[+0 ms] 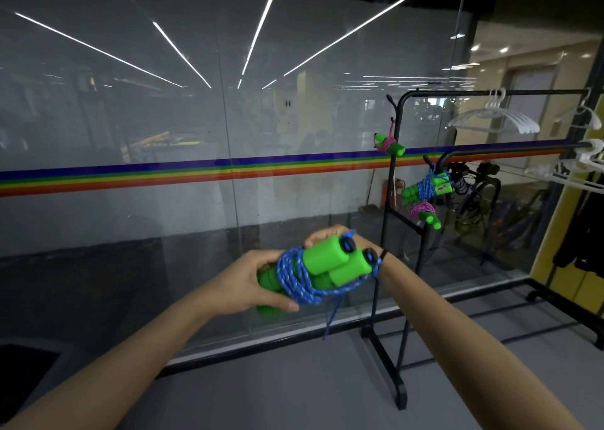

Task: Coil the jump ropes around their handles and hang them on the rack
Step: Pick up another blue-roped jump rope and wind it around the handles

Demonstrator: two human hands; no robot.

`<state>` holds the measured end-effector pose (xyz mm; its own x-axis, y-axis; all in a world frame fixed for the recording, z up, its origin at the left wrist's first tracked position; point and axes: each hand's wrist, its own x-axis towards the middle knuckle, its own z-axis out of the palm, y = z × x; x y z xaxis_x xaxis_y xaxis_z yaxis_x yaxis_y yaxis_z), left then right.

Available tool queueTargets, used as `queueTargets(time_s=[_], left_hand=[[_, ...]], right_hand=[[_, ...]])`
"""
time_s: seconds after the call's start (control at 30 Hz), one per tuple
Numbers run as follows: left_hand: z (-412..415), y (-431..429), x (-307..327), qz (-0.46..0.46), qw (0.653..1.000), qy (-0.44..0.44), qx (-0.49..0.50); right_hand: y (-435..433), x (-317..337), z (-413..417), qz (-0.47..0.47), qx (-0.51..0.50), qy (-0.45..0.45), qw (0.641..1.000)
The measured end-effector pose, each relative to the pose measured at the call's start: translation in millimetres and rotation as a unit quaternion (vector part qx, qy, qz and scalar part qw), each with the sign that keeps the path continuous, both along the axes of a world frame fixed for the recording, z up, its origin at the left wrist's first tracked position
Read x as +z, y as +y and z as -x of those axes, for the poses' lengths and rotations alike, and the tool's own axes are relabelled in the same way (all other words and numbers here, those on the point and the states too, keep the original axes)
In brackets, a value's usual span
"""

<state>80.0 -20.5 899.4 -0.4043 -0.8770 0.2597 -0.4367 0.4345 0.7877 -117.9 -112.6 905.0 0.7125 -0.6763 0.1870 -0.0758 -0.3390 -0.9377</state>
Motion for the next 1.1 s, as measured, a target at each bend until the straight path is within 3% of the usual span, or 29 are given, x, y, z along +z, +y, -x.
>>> queueTargets(time_s=[0.03,0.13,0.27,0.33,0.43,0.6,0.7,0.8,0.87,0.97,1.1], left_hand=[[1.1,0.3,-1.4,-0.003,0.999,0.034,0.011],[0.9,-1.5,-3.9,-0.018,0.992,0.109,0.062],[2.6,-5.6,-4.8,-0.036,0.981,0.142,0.127],[6.3,-8.5,-7.3,-0.046,0.974,0.158,0.157],[8.1,-15.5,-12.6,-0.055,0.963,0.160,0.210],[3.3,-19.0,-13.8,0.060,0.941,-0.058,0.327],[1.8,-15.4,-12.3,0.066,0.907,-0.232,0.346],[0.8,-11.6,-13.7,0.051,0.856,-0.403,0.319],[1.3,-8.4,-13.8,0.060,0.841,-0.471,0.261],[1.1,-4.2,-13.0,0.066,0.848,-0.507,0.140],[0.5,0.5,-14.6,0.032,0.909,-0.416,0.013]], right_hand=[[-1.1,-7.2,1.5,-0.022,-0.039,-0.024,0.999],[-0.3,-23.8,0.1,0.036,-0.050,0.029,0.998],[3.8,-28.6,-7.4,0.024,-0.069,0.095,0.993],[8.9,-30.1,-10.0,0.068,-0.073,0.109,0.989],[14.0,-30.4,-14.0,0.190,-0.100,0.205,0.955],[30.5,-28.3,-8.6,0.273,-0.087,0.328,0.900],[38.9,-17.0,-2.2,0.291,-0.067,0.376,0.877],[46.7,0.7,3.6,0.316,-0.039,0.397,0.861],[47.1,14.1,5.7,0.338,-0.016,0.396,0.854],[38.2,30.1,6.7,0.349,-0.005,0.337,0.874],[18.9,20.2,0.6,0.266,0.010,0.230,0.936]])
